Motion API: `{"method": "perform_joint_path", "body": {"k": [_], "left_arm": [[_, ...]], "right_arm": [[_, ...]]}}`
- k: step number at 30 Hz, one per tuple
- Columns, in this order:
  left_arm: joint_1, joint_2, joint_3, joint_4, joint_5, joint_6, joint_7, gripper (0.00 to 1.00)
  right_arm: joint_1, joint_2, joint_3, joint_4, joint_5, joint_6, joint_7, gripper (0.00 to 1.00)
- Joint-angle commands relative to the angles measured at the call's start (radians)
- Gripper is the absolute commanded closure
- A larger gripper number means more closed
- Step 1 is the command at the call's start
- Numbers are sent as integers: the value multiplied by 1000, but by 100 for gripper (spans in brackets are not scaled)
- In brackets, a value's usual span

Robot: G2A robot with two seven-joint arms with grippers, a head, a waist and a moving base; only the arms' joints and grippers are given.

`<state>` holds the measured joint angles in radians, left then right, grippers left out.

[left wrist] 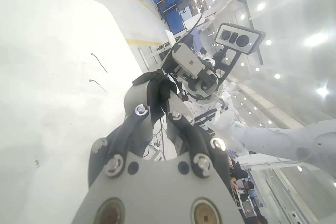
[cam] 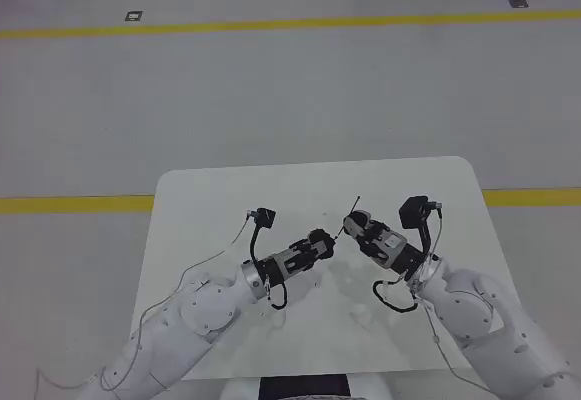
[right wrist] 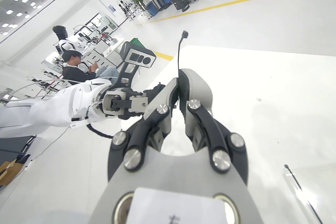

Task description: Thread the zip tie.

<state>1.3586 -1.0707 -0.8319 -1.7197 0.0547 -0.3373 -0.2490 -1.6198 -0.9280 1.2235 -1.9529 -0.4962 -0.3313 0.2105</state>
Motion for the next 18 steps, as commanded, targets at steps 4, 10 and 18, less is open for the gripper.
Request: {"method": "perform_joint_path", "body": {"k": [4, 10, 18], "left_arm": [[0, 0, 0, 0, 0, 0, 0, 100], [0, 0, 0, 0, 0, 0, 0, 100], [0, 0, 0, 0, 0, 0, 0, 100]], "right_arm": [[-1, -5, 0, 3, -3, 0, 2, 100], [2, -11, -2, 11, 0, -4, 6, 100], [5, -18, -3, 14, -2, -9, 7, 100]]}}
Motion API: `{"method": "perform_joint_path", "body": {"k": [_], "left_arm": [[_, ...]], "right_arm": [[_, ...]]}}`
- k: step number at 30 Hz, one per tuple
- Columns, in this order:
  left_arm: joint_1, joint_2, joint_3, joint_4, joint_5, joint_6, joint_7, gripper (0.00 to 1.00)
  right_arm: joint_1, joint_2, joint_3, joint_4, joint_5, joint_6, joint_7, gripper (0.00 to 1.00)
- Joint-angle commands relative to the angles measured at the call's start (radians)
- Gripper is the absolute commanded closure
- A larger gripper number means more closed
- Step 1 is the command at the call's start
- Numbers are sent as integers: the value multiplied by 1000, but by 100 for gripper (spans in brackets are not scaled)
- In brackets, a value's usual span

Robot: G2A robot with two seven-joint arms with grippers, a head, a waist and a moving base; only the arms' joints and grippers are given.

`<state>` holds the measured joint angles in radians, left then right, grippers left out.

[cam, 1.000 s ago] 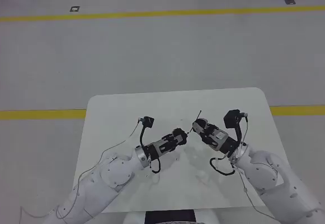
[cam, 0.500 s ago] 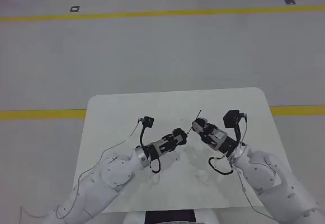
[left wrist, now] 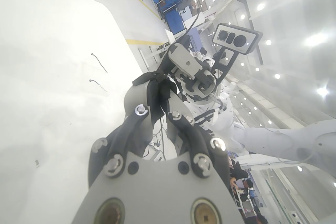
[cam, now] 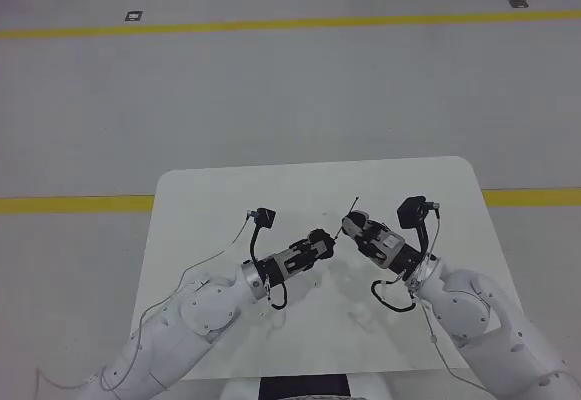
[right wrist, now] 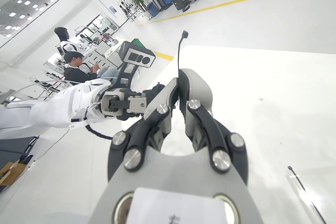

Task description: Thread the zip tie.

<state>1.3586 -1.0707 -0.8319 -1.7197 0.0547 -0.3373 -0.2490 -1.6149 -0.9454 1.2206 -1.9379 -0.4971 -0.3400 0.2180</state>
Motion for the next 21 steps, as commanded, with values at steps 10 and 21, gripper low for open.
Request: {"method": "perform_joint_path", "body": {"k": [10, 21], "left_arm": [[0, 0, 0, 0, 0, 0, 0, 100], [0, 0, 0, 0, 0, 0, 0, 100]], "right_arm": [[0, -7, 1, -2, -13, 0, 8, 100], [1, -14, -1, 6, -21, 0, 19, 100]]}}
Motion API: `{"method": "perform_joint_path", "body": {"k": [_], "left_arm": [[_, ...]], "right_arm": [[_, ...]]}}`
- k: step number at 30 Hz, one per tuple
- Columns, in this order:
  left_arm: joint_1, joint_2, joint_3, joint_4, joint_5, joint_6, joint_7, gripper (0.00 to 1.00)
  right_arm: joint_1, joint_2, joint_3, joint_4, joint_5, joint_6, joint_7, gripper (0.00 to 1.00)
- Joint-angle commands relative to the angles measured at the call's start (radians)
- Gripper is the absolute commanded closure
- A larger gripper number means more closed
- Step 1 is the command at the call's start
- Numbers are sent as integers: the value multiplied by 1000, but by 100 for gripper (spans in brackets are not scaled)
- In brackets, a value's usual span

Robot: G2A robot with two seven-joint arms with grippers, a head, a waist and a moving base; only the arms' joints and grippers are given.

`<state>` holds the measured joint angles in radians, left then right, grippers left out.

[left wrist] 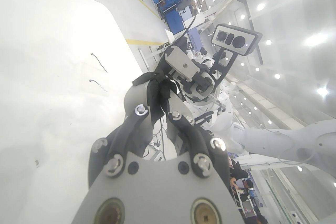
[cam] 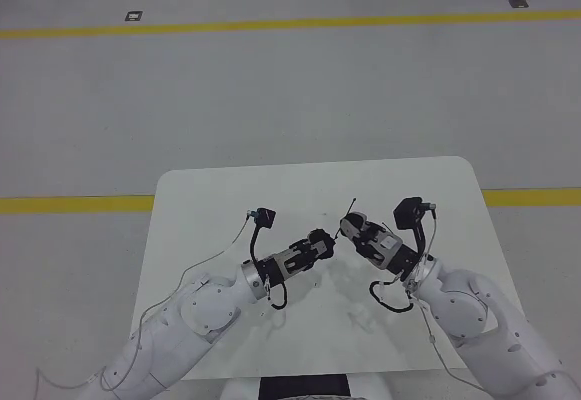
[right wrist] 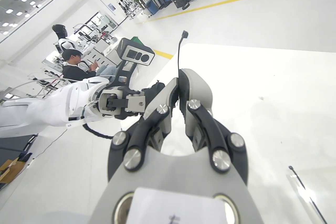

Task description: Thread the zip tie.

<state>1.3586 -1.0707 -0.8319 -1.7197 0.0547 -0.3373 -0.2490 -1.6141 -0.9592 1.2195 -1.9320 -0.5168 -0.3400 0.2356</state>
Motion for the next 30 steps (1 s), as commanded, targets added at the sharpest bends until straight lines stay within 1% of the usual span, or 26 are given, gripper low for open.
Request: {"method": "perform_joint_path", "body": {"k": [1, 8, 19, 25, 30], "left_arm": [[0, 0, 0, 0, 0, 0, 0, 100], [0, 0, 0, 0, 0, 0, 0, 100], [0, 0, 0, 0, 0, 0, 0, 100], [0, 0, 0, 0, 0, 0, 0, 100], [0, 0, 0, 0, 0, 0, 0, 100]], "right_arm": [[1, -1, 0, 1, -2, 0, 3, 100], [-4, -3, 14, -11, -10, 0, 1, 100], [-29, -3, 43, -46, -17, 0, 10, 100], [-35, -2, 46, -55, -19, 0, 22, 100], [-38, -3, 42, -49, -21, 0, 22, 100]]}}
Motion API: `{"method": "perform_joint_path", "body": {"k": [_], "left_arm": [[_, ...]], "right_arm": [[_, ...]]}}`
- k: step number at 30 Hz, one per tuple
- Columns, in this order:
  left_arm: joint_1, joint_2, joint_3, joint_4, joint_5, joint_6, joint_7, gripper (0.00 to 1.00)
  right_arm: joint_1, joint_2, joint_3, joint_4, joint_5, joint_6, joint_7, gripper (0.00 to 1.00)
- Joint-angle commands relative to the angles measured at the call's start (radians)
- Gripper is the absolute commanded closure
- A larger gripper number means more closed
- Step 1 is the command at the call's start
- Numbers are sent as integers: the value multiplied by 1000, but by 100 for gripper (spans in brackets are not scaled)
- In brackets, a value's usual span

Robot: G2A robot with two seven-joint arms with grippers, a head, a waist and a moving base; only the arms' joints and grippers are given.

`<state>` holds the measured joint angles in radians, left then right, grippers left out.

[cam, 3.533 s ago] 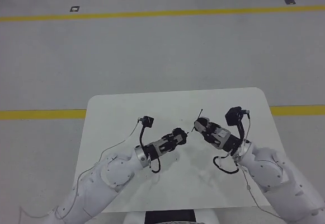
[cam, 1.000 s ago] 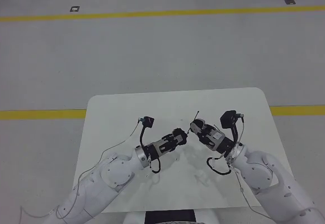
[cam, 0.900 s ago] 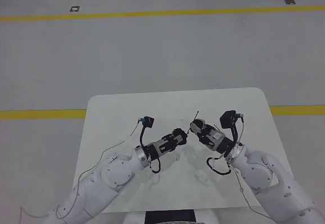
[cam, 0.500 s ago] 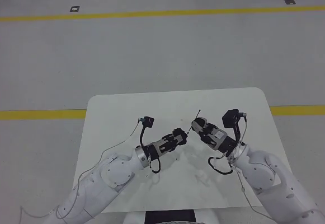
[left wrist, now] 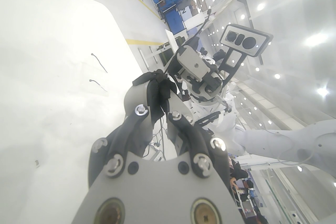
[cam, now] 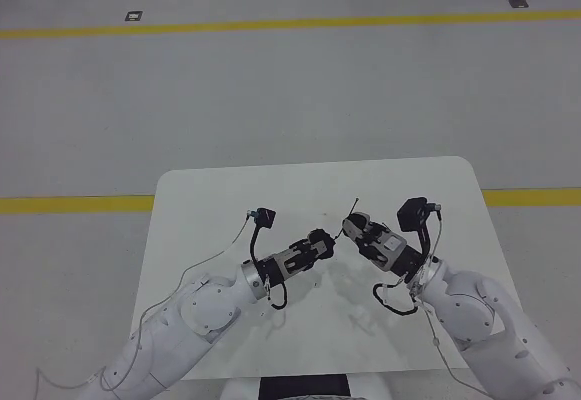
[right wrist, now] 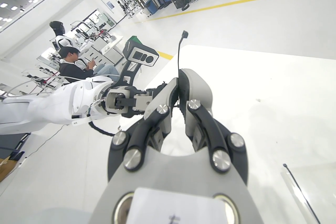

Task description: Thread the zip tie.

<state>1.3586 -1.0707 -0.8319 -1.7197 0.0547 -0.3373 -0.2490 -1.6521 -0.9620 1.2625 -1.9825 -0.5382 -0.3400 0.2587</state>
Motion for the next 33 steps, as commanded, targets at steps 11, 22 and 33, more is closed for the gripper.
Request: {"method": "perform_joint_path", "body": {"k": [11, 22, 33], "left_arm": [[0, 0, 0, 0, 0, 0, 0, 100], [0, 0, 0, 0, 0, 0, 0, 100], [0, 0, 0, 0, 0, 0, 0, 100]], "right_arm": [[1, -3, -9, 13, -4, 0, -3, 100], [5, -4, -10, 14, -7, 0, -8, 100], [0, -3, -6, 1, -3, 0, -10, 100]]}}
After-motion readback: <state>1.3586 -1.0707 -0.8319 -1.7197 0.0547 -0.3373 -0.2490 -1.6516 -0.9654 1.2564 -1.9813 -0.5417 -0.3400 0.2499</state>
